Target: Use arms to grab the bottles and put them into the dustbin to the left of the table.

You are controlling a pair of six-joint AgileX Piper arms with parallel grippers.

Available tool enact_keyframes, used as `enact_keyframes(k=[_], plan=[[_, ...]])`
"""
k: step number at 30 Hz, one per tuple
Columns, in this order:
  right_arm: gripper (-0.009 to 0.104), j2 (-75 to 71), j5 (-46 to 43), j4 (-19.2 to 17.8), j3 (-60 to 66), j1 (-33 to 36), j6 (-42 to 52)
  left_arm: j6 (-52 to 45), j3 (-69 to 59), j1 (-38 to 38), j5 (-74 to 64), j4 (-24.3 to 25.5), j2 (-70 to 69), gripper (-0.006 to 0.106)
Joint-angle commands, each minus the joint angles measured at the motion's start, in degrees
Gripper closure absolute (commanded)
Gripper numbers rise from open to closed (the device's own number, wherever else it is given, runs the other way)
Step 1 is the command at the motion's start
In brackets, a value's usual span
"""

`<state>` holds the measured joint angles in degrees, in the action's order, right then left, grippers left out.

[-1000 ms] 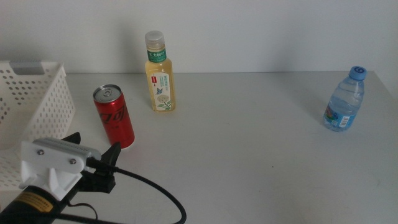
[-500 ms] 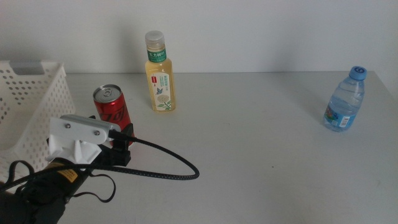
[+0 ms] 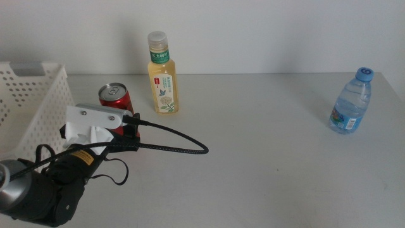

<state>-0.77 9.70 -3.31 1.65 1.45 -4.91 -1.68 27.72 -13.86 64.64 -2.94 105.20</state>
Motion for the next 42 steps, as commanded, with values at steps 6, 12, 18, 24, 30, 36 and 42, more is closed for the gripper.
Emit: enact_keyframes(k=[6,12,18,24,30,36,42], plan=[[0.001,-1.23,-4.61,-0.45,-0.54,-0.3,0.65,-1.61,4.58,-0.31,3.73,-1.79,1.35,0.008],[0.001,-1.23,-4.61,-0.45,-0.54,-0.3,0.65,-1.61,6.99,-0.31,3.83,-2.22,3.51,0.009],[0.001,-1.23,-4.61,-0.45,-0.54,-0.3,0.65,-2.36,7.33,-0.31,3.53,-3.92,3.51,0.033],[0.001,-1.23,-4.61,-0.45,-0.54,-0.3,0.65,-0.69,7.24,-0.31,2.66,-0.39,3.12,0.082],[0.001,-1.23,-4.61,-0.45,-0.54,-0.3,0.65,4.67,7.52,-0.31,-12.01,-1.24,-5.52,0.102],[0.001,-1.23,-4.61,-0.45,-0.54,-0.3,0.65,4.48,14.61,-0.31,-36.11,-0.61,-16.4,0.102],[0.001,-1.23,-4.61,-0.45,-0.54,-0.3,0.65,3.09,28.09,-0.37,-63.54,4.57,-21.71,0.102]])
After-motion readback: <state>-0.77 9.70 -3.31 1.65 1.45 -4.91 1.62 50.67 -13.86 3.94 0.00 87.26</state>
